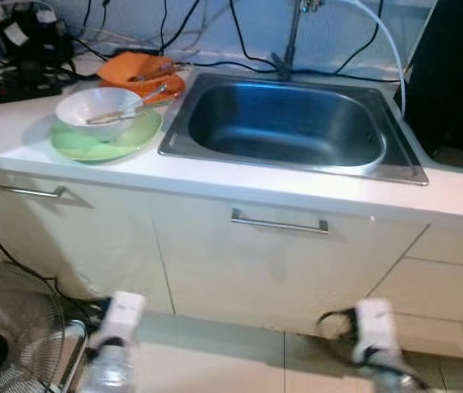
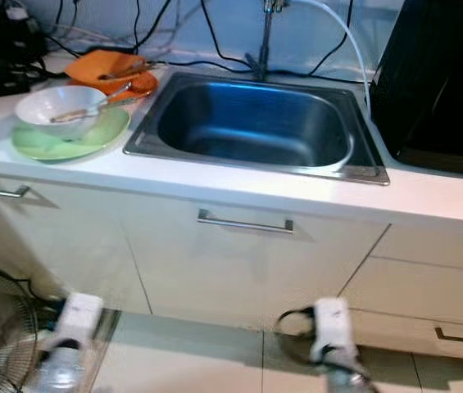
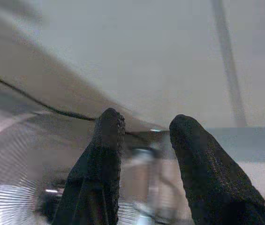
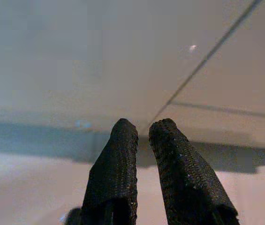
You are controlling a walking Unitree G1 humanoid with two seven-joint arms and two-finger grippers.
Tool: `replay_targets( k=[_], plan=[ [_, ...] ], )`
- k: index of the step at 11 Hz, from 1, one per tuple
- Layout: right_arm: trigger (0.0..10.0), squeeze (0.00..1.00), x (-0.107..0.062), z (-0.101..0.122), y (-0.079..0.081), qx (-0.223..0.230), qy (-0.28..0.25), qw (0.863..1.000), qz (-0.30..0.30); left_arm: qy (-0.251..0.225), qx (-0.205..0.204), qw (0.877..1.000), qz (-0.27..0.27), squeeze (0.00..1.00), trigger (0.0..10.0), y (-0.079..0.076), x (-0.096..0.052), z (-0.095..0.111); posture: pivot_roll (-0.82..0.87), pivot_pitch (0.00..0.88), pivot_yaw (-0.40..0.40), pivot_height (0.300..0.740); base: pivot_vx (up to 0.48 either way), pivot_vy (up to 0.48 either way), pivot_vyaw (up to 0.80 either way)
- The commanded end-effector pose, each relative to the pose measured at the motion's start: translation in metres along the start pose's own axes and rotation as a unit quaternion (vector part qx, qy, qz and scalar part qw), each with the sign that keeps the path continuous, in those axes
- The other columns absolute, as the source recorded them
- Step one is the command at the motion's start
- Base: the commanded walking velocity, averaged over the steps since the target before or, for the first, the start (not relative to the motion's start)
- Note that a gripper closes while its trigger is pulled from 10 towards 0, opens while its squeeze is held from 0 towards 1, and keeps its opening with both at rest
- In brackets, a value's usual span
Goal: Kitchen organization
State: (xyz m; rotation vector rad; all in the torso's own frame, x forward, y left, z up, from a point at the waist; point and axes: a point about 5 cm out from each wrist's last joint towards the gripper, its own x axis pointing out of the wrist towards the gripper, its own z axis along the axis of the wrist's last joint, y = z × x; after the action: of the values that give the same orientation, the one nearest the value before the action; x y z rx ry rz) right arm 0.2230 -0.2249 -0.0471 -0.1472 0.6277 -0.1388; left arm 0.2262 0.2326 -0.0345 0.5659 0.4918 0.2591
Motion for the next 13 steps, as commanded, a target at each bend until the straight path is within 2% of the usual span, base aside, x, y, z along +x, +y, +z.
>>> replay_targets(
  k=[1,2,3,4,5,6,7,8,9,10,11,13],
  plan=[
    [10.0,0.0,0.003,0.012,-0.009,-0.012,-0.025,0.999,-0.023,0.008,0.013,1.0,0.023,0.0,10.0,0.006,-0.001,-0.006,0.2,0.0,-0.024,0.74,0.0,0.0,0.0],
    [10.0,0.0,0.003,0.014,-0.014,-0.031,-0.031,0.999,-0.032,0.017,-0.047,0.999,-0.014,0.0,10.0,0.003,-0.002,-0.007,0.2,0.0,-0.024,0.74,0.0,0.0,0.0],
    [10.0,0.0,0.003,0.018,-0.019,-0.067,-0.045,0.996,-0.047,0.006,-0.095,0.994,-0.059,0.0,10.0,-0.006,-0.002,0.0,0.2,0.0,-0.024,0.74,0.0,0.0,0.0],
    [10.0,0.0,0.003,0.017,-0.031,-0.121,-0.038,0.988,-0.088,-0.023,-0.141,0.984,-0.102,0.0,10.0,-0.02,-0.002,0.017,0.19,0.0,-0.021,0.74,0.0,0.0,0.0],
    [10.0,0.0,0.002,0.014,-0.036,-0.12,-0.026,0.988,-0.092,-0.025,-0.151,0.983,-0.105,0.0,10.0,-0.022,-0.001,0.021,0.19,0.0,-0.025,0.74,0.0,0.0,0.0],
    [10.0,0.0,0.005,0.017,-0.035,-0.016,-0.018,0.998,-0.06,-0.034,-0.179,0.977,-0.11,0.0,10.0,-0.024,0.002,0.029,0.19,0.0,-0.028,0.74,0.0,0.0,0.0],
    [10.0,0.0,0.01,0.034,-0.028,0.059,-0.051,0.996,-0.04,-0.059,-0.203,0.971,-0.116,0.0,10.0,-0.023,0.004,0.042,0.19,0.0,-0.028,0.74,0.0,0.0,0.0],
    [10.0,0.0,0.017,0.056,-0.016,0.135,-0.074,0.988,-0.021,-0.096,-0.215,0.965,-0.117,0.0,10.0,-0.021,0.007,0.059,0.18,0.0,-0.033,0.74,0.0,0.0,0.0],
    [10.0,0.0,0.015,0.07,-0.009,0.125,-0.132,0.983,-0.031,-0.124,-0.231,0.959,-0.109,0.0,10.0,-0.018,0.008,0.07,0.18,0.0,-0.033,0.74,0.0,0.0,0.0],
    [10.0,0.0,0.011,0.072,-0.006,0.107,-0.16,0.981,-0.036,-0.151,-0.234,0.955,-0.104,0.0,10.0,-0.015,0.006,0.078,0.19,0.0,-0.033,0.74,0.0,0.0,0.0],
    [10.0,0.0,0.005,0.078,-0.003,0.123,-0.198,0.972,-0.015,-0.196,-0.22,0.951,-0.093,0.0,10.0,-0.008,0.002,0.089,0.19,0.004,-0.032,0.74,0.0,0.0,0.0],
    [10.0,0.0,-0.008,0.092,-0.007,0.116,-0.258,0.959,-0.016,-0.248,-0.221,0.941,-0.065,0.0,10.0,0.01,-0.005,0.105,0.18,0.02,-0.029,0.74,0.0,0.0,0.0]
  ],
)
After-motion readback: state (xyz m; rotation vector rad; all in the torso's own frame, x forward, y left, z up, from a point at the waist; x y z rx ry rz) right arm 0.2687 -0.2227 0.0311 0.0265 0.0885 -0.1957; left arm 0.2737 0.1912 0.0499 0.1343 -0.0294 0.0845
